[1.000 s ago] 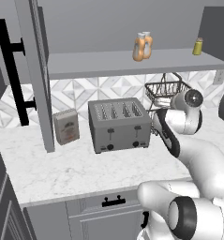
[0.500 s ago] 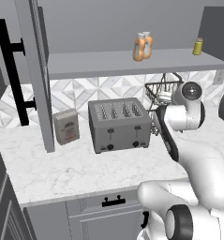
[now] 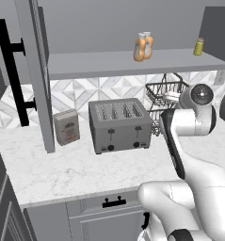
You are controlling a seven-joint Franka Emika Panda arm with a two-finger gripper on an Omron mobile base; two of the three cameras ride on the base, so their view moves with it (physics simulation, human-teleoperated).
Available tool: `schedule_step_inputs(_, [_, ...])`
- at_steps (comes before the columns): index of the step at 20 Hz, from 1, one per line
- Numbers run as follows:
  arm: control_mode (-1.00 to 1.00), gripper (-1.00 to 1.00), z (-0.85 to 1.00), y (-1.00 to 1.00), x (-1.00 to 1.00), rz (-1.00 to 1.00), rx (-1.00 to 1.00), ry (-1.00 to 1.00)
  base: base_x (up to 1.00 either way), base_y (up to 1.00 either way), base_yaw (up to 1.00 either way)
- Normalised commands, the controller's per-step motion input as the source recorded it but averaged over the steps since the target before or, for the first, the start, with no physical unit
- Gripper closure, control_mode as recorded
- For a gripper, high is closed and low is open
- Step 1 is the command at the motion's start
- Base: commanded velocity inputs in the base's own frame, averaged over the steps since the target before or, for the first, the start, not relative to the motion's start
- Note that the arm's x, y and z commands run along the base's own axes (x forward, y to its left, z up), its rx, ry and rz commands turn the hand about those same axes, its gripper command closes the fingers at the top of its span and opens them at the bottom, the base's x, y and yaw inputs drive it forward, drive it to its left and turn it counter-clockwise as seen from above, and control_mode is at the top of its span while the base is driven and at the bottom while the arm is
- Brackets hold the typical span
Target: Put the shaker and condiment bottle from the counter next to their counterparts in the cabinet.
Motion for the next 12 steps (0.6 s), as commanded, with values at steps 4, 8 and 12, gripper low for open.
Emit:
schedule_step_inputs(4, [-1.00,1.00,0.53,0.00,-0.36,0.00,0.00,-0.06,0.00,0.00,0.00])
schedule_step_inputs(8, [-1.00,1.00,0.56,0.00,-0.38,0.00,0.00,-0.06,0.00,0.00,0.00])
schedule_step_inputs(12, [-1.00,1.00,0.57,0.00,-0.29,0.00,0.00,-0.07,0.00,0.00,0.00])
